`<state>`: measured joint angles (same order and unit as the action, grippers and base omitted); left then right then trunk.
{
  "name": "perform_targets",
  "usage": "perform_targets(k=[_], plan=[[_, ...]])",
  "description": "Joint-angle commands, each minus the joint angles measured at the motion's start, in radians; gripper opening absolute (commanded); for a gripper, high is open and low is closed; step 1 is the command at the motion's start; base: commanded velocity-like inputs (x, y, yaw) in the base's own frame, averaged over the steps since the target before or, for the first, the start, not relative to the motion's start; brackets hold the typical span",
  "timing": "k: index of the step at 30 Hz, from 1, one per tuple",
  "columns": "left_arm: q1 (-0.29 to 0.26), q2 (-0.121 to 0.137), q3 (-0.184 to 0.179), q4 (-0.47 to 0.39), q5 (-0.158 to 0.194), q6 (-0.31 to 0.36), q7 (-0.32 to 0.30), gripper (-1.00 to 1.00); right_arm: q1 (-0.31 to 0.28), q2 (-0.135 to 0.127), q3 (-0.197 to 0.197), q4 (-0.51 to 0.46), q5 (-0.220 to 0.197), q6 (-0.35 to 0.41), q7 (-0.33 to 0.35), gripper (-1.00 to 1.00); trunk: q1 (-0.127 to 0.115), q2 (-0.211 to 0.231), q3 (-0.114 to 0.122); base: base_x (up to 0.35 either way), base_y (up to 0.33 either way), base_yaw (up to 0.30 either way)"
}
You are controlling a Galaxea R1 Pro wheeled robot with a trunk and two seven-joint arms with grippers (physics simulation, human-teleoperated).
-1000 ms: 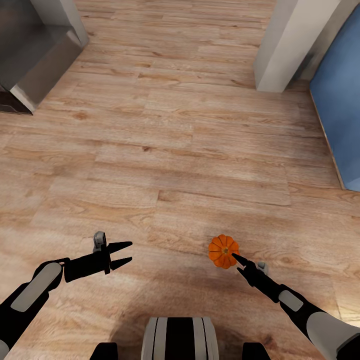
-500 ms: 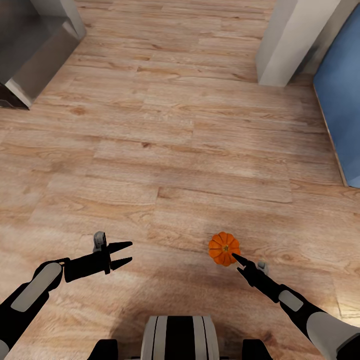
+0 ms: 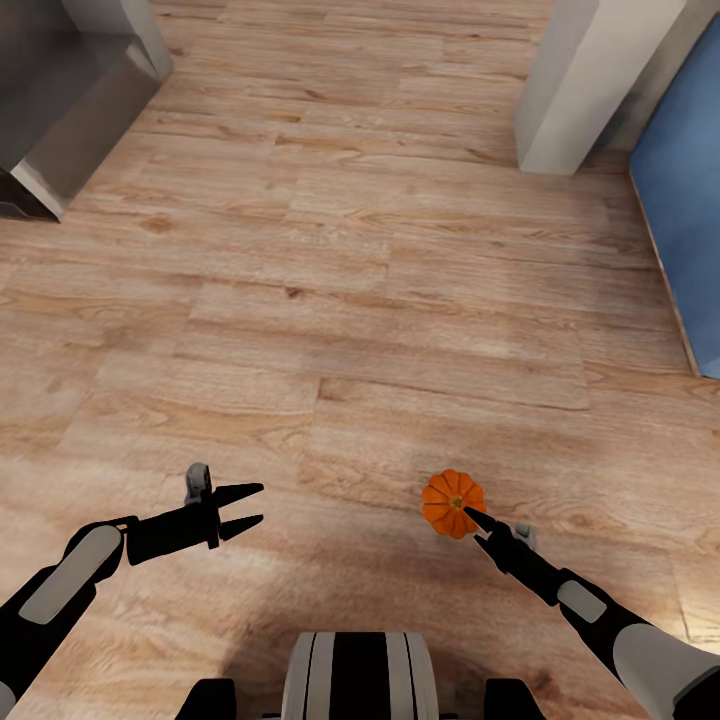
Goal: Place each of the two pumpkins and all three candles from the living room inside a cabinet in the living room (use any cabinet), then make sure every cabinet is closed, and position the cauldron so it is next to a table in the living room.
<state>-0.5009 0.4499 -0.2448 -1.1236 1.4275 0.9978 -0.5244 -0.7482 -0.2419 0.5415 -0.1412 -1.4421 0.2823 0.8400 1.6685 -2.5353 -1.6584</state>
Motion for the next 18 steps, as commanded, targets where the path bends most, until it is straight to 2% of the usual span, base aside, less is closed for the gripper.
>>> perform_targets(k=[1, 18], plan=[[-0.001, 0.001, -0.002, 0.001, -0.002, 0.001, -0.006, 1.00, 0.000, 0.000, 0.005, 0.000, -0.011, 0.009, 0.002, 1.00, 0.000, 0.000, 0.000, 0.009, 0.007, 0.000], [-0.001, 0.001, -0.002, 0.001, -0.002, 0.001, -0.006, 1.00, 0.000, 0.000, 0.005, 0.000, -0.011, 0.009, 0.001, 1.00, 0.000, 0.000, 0.000, 0.029, 0.023, 0.000]])
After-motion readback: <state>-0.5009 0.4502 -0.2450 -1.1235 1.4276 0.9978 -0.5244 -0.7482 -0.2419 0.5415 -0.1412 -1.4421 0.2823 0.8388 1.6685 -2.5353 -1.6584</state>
